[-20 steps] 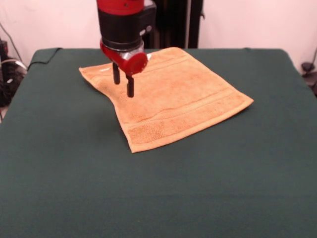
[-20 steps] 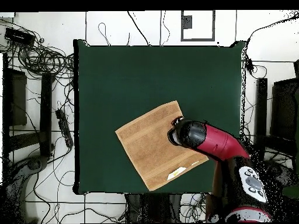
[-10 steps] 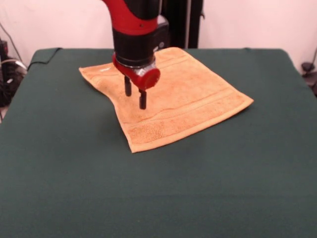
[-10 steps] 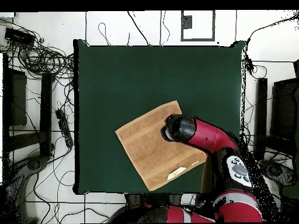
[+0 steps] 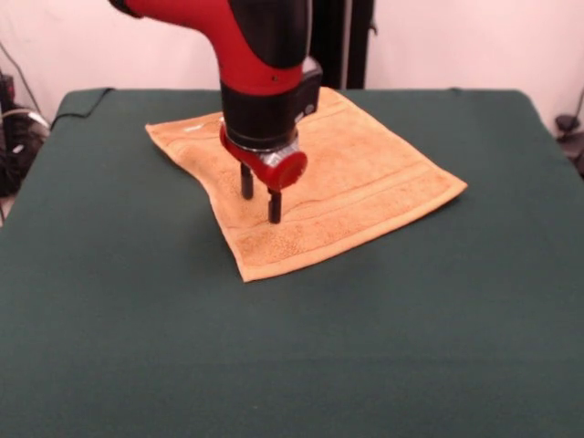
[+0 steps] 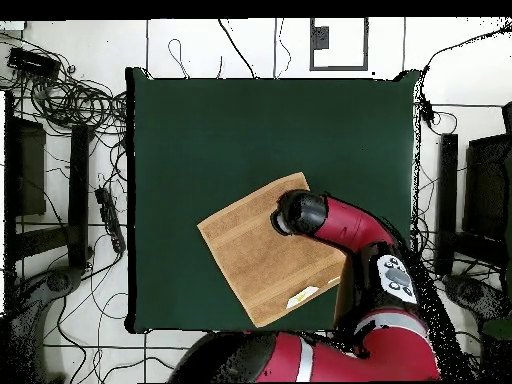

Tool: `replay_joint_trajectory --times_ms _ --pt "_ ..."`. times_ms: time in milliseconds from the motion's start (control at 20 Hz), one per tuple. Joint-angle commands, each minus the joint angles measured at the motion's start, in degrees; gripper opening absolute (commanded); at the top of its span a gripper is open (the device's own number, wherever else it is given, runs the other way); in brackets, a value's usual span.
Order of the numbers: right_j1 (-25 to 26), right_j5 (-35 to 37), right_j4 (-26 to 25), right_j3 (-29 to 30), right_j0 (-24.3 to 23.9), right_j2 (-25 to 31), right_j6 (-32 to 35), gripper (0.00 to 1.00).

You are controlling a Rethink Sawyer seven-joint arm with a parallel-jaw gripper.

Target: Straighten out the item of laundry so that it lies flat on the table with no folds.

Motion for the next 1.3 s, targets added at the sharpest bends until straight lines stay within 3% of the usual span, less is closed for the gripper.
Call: replay_joint_trajectory --times_ms 50,1300 --pt "5.7 -5.3 4.2 -5.6 2.9 1.8 11.3 1.0" --pt "12.2 -11.2 8.0 -10.1 6.2 -1.0 12.1 1.0"
